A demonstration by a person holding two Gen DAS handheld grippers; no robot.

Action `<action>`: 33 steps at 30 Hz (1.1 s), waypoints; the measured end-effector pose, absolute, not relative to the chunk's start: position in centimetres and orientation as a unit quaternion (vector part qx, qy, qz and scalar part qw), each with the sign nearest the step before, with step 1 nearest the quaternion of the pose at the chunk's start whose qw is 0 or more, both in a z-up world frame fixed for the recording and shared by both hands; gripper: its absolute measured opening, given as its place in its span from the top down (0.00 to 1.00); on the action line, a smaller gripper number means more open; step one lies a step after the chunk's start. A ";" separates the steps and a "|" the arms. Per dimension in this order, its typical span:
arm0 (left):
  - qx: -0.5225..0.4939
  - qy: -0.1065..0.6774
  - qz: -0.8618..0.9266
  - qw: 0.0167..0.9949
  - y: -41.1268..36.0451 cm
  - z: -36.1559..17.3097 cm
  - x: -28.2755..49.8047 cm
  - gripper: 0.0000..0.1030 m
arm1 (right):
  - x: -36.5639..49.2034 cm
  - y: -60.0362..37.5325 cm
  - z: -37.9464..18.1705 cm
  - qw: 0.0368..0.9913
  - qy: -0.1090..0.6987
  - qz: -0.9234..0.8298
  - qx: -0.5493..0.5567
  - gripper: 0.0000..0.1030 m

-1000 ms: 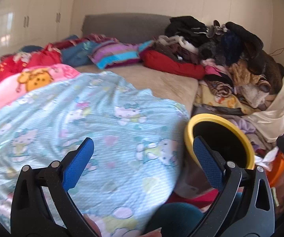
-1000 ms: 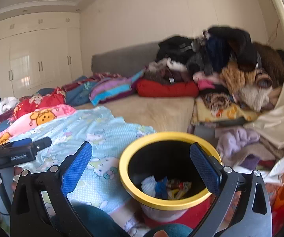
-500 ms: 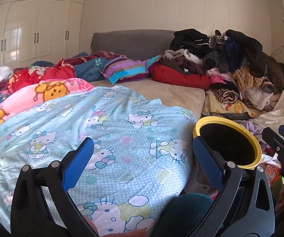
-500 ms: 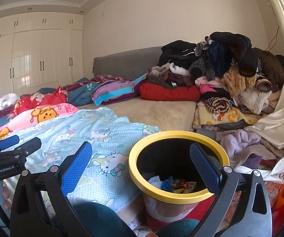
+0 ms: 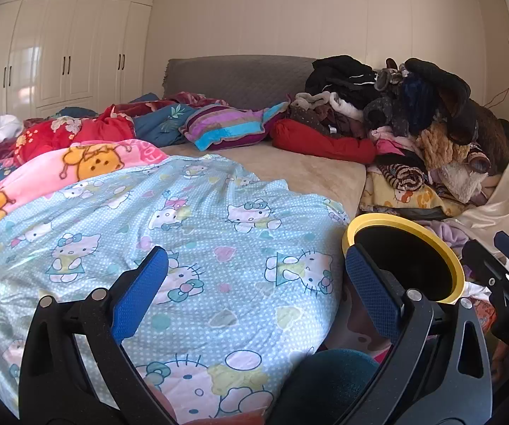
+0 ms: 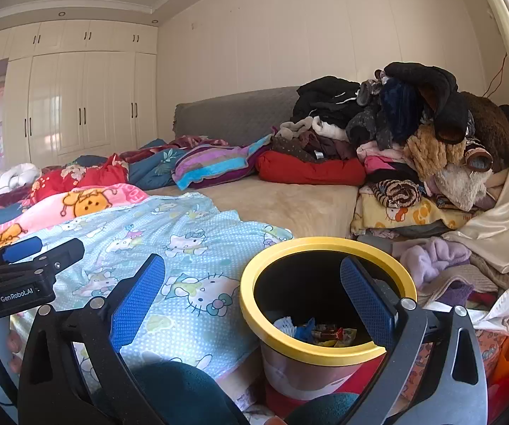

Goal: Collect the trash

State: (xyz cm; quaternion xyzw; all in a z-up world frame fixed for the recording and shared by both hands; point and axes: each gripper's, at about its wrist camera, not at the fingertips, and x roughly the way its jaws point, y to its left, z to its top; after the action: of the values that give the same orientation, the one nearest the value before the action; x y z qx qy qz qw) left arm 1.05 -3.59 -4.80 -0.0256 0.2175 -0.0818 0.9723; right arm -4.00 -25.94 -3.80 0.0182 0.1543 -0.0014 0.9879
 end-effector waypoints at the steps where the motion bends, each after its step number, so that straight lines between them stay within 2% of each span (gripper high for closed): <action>1: -0.026 0.217 -0.082 0.972 -3.6 -4.8 1.1 0.10 | -4.0 -25.9 -3.8 0.988 0.155 -0.002 0.019 0.06; 33: -0.029 0.218 -0.080 0.972 -3.7 -4.4 1.0 0.10 | -4.3 -26.2 -3.3 0.988 0.153 -0.007 0.024 0.06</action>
State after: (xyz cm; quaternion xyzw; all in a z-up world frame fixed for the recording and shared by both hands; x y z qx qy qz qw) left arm 0.97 -3.67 -4.41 -0.0289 0.2178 -0.0804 0.9723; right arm -4.33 -26.19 -3.26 0.0237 0.1530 -0.0073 0.9879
